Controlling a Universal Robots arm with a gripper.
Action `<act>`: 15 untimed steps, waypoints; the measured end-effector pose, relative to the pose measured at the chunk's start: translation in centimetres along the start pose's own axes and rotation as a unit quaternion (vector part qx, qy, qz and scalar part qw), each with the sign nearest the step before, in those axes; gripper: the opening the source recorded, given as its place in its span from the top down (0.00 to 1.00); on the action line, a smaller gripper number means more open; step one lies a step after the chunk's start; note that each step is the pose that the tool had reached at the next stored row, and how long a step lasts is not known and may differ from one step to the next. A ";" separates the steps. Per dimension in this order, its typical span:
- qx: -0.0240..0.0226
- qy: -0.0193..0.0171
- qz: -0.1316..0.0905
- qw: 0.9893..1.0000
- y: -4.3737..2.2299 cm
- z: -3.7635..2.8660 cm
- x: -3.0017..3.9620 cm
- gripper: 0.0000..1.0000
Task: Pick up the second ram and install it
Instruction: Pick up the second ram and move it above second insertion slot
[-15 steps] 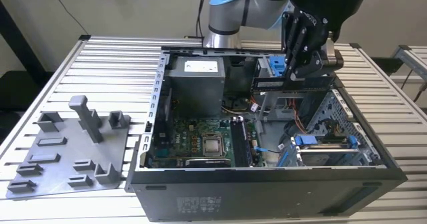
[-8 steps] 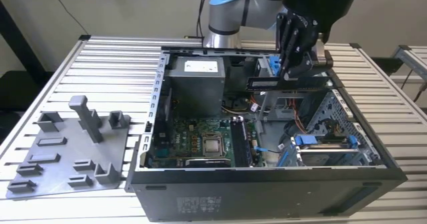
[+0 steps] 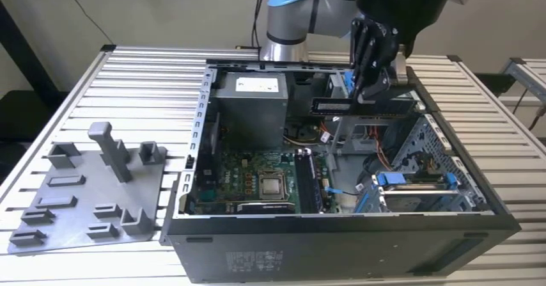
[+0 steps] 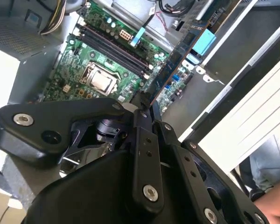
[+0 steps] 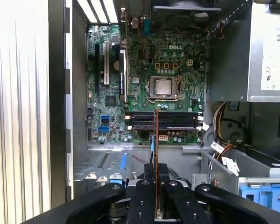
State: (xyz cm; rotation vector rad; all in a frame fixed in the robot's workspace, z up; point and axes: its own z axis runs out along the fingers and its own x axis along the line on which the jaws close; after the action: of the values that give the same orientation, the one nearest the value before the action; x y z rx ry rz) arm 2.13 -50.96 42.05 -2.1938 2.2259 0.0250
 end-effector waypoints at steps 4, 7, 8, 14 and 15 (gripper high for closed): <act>0.000 0.000 0.002 1.000 0.12 0.02 -0.08 0.86; 0.000 0.000 0.002 1.000 0.12 0.03 -0.15 0.86; 0.000 0.000 0.002 1.000 0.13 0.04 -0.25 0.86; 0.000 0.000 0.002 1.000 0.32 0.20 -1.73 0.86; 0.000 0.000 0.002 1.000 0.39 0.24 -2.07 0.86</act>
State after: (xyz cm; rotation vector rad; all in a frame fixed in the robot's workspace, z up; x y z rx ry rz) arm 1.77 -48.88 41.86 -2.1883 2.2312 0.0250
